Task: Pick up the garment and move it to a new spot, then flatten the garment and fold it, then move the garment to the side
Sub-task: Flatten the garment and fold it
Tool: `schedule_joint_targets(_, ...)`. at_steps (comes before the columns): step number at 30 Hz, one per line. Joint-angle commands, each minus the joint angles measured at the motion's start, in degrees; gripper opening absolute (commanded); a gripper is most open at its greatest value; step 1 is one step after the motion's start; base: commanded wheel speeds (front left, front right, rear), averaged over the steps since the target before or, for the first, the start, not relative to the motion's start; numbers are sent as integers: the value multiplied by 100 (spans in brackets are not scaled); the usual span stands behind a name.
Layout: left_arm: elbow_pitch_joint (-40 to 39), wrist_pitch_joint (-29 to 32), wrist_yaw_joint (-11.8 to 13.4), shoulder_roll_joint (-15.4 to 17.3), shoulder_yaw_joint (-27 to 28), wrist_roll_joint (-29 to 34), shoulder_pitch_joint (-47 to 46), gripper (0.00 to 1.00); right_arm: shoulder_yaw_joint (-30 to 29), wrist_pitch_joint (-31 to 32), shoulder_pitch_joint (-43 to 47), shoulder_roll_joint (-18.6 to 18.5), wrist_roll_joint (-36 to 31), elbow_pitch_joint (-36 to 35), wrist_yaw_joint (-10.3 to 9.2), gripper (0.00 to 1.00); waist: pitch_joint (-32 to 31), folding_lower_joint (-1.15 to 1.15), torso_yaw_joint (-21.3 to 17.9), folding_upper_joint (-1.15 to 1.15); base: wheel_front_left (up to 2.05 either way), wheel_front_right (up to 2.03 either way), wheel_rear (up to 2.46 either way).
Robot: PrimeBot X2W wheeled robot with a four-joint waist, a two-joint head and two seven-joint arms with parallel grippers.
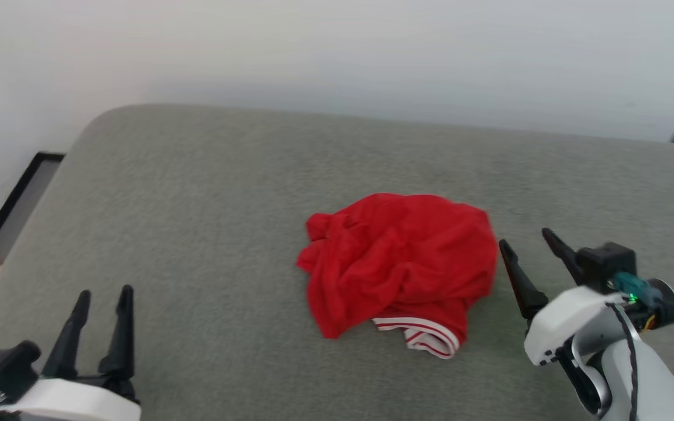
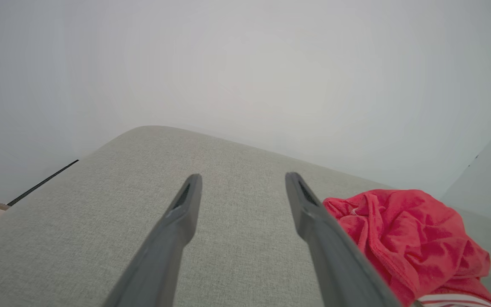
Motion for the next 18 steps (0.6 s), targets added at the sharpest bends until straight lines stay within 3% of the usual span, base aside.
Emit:
schedule_joint_targets(1,45,6,-23,-18,-93,31,-137,100,131,275,-166,-71,61,155,1,100,145,0,273,0,0,0,0)
schedule_joint_targets(10,172,-8,-43,-143,-457,-66,-516,100,952,1853,-795,-366,228,945,1,100,458,0,842,0,0,0,0)
schedule_joint_targets(18,271,-28,-41,-189,-553,-152,-679,100,1515,2926,-1131,-439,320,1505,2,100,660,0,1050,0,0,0,0)
